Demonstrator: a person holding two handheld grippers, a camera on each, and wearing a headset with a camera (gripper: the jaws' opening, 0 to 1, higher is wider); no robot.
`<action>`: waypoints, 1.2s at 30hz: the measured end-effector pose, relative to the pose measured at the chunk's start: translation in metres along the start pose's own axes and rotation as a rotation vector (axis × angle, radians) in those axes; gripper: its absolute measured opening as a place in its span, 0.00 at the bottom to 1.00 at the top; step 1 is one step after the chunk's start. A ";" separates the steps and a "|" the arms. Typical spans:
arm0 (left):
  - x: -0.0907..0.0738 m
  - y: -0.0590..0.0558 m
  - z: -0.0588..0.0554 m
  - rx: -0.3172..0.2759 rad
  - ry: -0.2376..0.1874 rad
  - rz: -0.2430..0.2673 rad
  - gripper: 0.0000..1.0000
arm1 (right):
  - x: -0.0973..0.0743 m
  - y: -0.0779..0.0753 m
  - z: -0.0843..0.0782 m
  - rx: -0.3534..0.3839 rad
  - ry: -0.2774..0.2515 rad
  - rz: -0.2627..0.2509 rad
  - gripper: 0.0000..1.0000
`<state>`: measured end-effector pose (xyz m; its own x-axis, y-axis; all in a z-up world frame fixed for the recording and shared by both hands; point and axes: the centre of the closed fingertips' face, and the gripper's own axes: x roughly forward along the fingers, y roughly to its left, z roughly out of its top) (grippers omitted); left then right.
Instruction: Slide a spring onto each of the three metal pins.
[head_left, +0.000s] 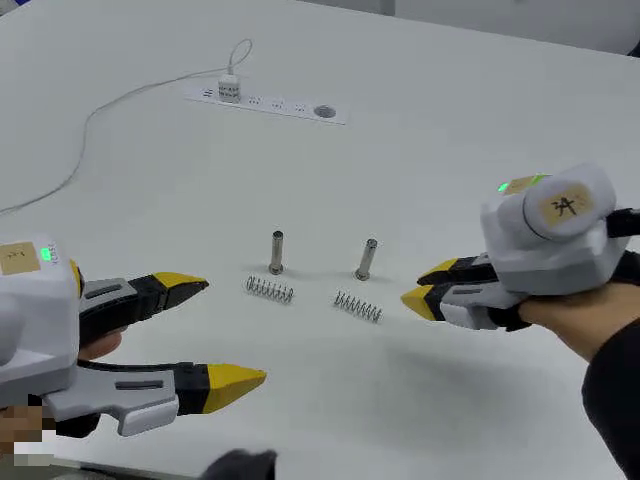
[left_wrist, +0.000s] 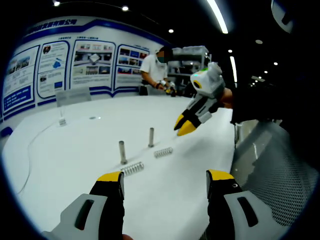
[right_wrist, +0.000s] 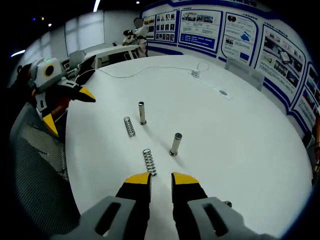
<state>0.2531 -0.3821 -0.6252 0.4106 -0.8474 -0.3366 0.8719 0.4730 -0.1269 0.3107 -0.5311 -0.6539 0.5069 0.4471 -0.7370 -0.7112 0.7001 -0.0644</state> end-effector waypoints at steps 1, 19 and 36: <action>0.000 0.000 0.000 0.000 0.001 0.000 0.68 | 0.003 0.001 0.001 -0.008 0.006 0.007 0.17; 0.000 0.002 -0.002 -0.009 0.008 0.008 0.68 | 0.057 0.024 0.010 -0.182 0.126 0.128 0.16; 0.000 0.001 -0.003 -0.012 0.012 0.012 0.68 | 0.075 0.024 0.002 -0.204 0.198 0.166 0.14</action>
<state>0.2533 -0.3811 -0.6281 0.4173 -0.8388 -0.3496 0.8638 0.4856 -0.1340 0.3322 -0.4795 -0.7093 0.2853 0.4153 -0.8638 -0.8693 0.4916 -0.0508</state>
